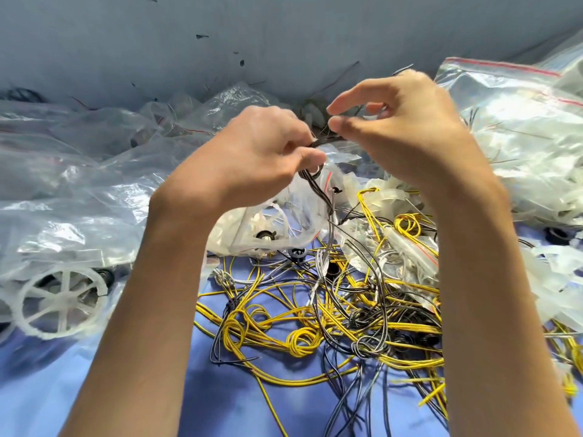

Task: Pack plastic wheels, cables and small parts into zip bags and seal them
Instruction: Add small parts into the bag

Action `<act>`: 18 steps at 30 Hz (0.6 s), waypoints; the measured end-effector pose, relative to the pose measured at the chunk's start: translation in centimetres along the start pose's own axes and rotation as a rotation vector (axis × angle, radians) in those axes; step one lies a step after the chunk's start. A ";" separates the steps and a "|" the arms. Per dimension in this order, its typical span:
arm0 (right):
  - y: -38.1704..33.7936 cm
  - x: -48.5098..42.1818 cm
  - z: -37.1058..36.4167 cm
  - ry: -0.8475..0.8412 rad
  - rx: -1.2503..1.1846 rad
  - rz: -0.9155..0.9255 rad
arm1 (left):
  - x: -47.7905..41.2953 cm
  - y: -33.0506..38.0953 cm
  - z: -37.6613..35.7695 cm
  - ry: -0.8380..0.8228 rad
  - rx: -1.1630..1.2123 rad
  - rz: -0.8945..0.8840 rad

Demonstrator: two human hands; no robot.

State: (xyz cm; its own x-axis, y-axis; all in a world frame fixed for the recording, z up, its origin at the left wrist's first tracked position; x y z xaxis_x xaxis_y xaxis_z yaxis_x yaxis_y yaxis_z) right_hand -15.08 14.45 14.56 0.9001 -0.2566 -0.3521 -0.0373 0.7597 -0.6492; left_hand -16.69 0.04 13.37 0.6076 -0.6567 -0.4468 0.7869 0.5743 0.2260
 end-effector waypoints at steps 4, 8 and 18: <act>-0.6 0.1 -0.3 0.019 0.114 0.030 | 0.0 0.0 0.6 0.085 0.050 0.008; -0.7 0.3 -0.1 0.032 0.101 0.062 | -0.1 0.0 0.8 0.144 0.044 0.056; -1.5 1.2 -1.5 -0.232 0.064 0.260 | 0.4 -1.0 1.6 0.310 0.186 0.209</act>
State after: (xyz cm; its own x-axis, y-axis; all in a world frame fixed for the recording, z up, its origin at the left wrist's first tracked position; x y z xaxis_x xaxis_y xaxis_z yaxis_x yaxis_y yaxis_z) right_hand -14.62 12.14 14.11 0.9388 0.0873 -0.3331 -0.2579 0.8194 -0.5120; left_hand -17.04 -1.52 14.32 0.7170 -0.3407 -0.6082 0.6737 0.5627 0.4791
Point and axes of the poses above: each hand's wrist, its own x-axis away from the middle knuckle, its own z-axis out of the back of the hand, y = z × x, the point moved 4 cm from there along -x, towards the middle knuckle, and after that the axes turned 13 degrees about -z, right-handed, at the moved point
